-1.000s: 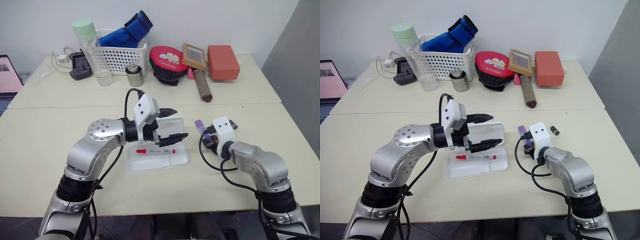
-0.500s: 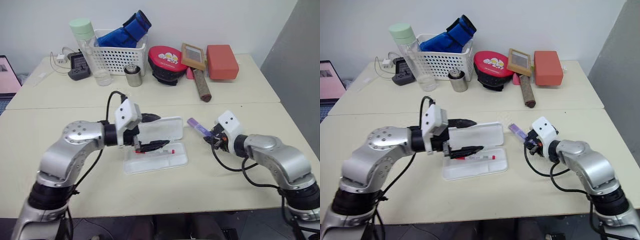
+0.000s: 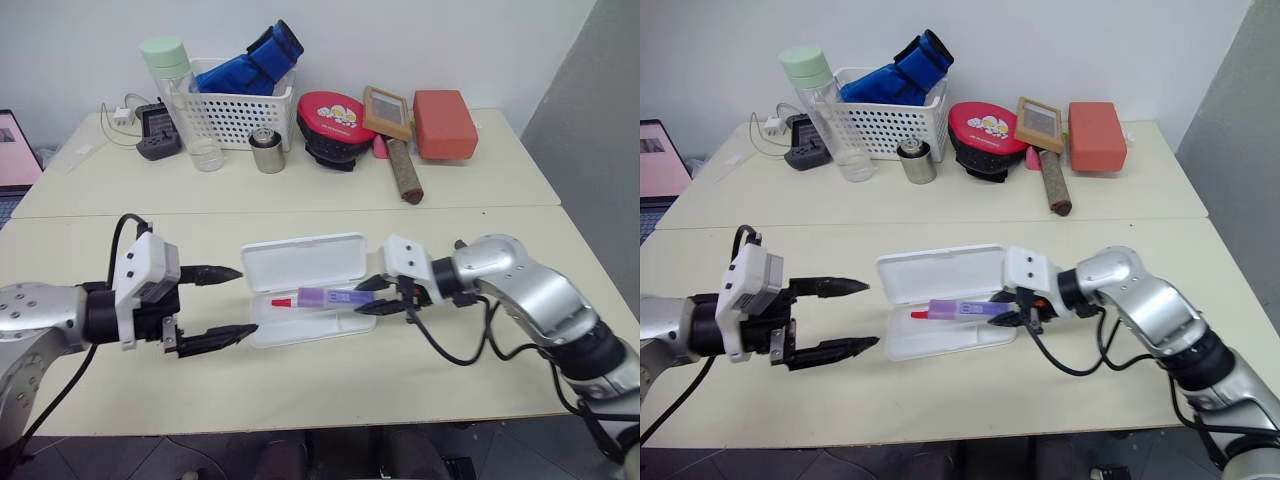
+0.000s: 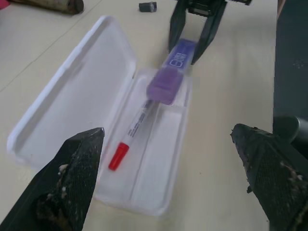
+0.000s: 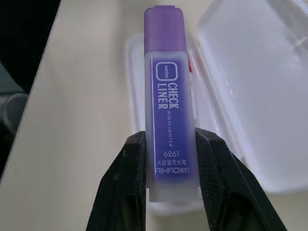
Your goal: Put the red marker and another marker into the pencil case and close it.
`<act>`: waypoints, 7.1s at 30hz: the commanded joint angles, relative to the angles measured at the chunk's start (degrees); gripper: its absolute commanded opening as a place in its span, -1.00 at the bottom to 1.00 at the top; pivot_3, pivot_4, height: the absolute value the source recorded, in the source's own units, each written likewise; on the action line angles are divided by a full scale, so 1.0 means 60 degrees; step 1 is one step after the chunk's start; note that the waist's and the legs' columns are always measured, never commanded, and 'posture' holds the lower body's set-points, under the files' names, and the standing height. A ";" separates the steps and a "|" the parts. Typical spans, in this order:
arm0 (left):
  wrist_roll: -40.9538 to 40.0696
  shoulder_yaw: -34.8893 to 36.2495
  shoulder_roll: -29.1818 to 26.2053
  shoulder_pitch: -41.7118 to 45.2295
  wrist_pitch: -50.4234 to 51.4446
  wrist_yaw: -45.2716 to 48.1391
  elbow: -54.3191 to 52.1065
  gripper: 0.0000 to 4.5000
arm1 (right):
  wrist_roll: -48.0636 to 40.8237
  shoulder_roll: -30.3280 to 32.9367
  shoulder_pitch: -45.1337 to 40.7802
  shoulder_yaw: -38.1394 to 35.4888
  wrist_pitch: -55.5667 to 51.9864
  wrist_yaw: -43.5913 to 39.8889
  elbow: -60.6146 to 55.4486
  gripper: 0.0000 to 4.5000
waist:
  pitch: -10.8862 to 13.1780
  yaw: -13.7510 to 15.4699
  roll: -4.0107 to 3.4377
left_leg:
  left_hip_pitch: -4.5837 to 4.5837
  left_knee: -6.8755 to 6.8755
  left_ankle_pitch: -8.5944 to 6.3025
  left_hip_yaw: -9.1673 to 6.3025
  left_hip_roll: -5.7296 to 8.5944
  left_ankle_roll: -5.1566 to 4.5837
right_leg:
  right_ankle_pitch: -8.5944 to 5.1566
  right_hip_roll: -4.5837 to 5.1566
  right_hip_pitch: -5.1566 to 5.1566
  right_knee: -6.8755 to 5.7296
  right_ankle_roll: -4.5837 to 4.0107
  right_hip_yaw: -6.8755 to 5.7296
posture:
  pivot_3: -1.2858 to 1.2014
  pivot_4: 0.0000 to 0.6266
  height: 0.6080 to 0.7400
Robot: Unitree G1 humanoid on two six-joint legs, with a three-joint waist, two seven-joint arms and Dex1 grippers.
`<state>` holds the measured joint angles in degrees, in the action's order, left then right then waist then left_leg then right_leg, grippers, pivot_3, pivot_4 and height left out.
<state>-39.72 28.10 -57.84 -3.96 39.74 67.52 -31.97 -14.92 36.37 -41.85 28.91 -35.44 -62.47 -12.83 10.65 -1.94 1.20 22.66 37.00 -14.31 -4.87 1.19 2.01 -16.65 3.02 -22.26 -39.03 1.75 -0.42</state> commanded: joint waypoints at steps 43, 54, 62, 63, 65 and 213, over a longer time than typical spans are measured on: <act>-0.0437 0.0738 -0.0422 -0.0034 0.0201 -0.0730 -0.0366 1.00 | 0.2336 -0.2401 -0.0815 0.1454 0.0318 -0.0714 0.1542 0.37 | 0.0001 0.0021 -0.0002 | 0.0000 -0.0003 0.0000 -0.0011 -0.0003 0.0003 | 0.0003 0.0001 -0.0002 -0.0001 -0.0007 -0.0007 | 0.03 -0.52 1.00; -0.0684 -0.0063 -0.0196 0.0570 0.0159 -0.0972 -0.0468 1.00 | 0.0928 -0.1978 -0.0328 -0.0240 -0.0780 -0.0684 0.0062 1.00 | 0.0001 0.0054 -0.0002 | 0.0004 -0.0002 0.0000 -0.0017 0.0000 0.0003 | 0.0003 0.0002 -0.0001 0.0001 -0.0007 -0.0012 | 0.03 -0.52 1.00; -0.0486 -0.2764 0.1316 0.2646 -0.0071 -0.2053 -0.0481 1.00 | 0.0201 -0.0225 0.1307 -0.2992 -0.2527 0.0604 -0.1066 1.00 | 0.0001 0.0124 -0.0002 | 0.0012 0.0004 -0.0001 0.0001 0.0016 0.0003 | 0.0009 0.0006 0.0001 0.0006 0.0004 -0.0002 | 0.03 -0.52 1.00; -0.0255 -0.3282 0.1684 0.3071 -0.0197 -0.2215 -0.0292 1.00 | 0.0320 -0.0087 0.1368 -0.3434 -0.2705 0.1051 -0.0842 1.00 | 0.0001 0.0117 -0.0003 | 0.0009 0.0001 -0.0001 -0.0001 0.0017 0.0003 | 0.0008 0.0006 0.0002 -0.0001 0.0003 -0.0004 | 0.03 -0.52 1.00; 0.0132 -0.4014 0.2281 0.3695 -0.0401 -0.2419 0.0064 1.00 | 0.0565 0.0083 0.1323 -0.4000 -0.2873 0.1814 -0.0160 1.00 | 0.0001 0.0092 -0.0001 | 0.0012 0.0005 0.0000 0.0002 0.0014 0.0002 | 0.0009 0.0000 0.0008 -0.0002 0.0003 -0.0013 | 0.03 -0.52 1.00; -0.1618 0.1753 0.0543 -0.0767 0.0240 -0.2575 -0.0713 1.00 | 0.2923 -0.3802 -0.4305 -0.1365 0.3140 -0.2731 0.8549 -0.96 | 0.0017 0.0009 -0.0024 | -0.0007 -0.0010 0.0000 0.0019 -0.0010 0.0007 | 0.0014 0.0003 -0.0011 0.0002 -0.0012 0.0018 | 0.03 -0.52 1.00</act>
<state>-49.10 38.19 -53.83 -9.29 42.03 51.94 -35.70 3.09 13.25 -67.91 20.59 -15.68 -78.03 41.80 10.75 -1.88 1.06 22.62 36.94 -14.31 -4.76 1.13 2.05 -16.56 3.04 -22.33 -39.03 1.68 -0.31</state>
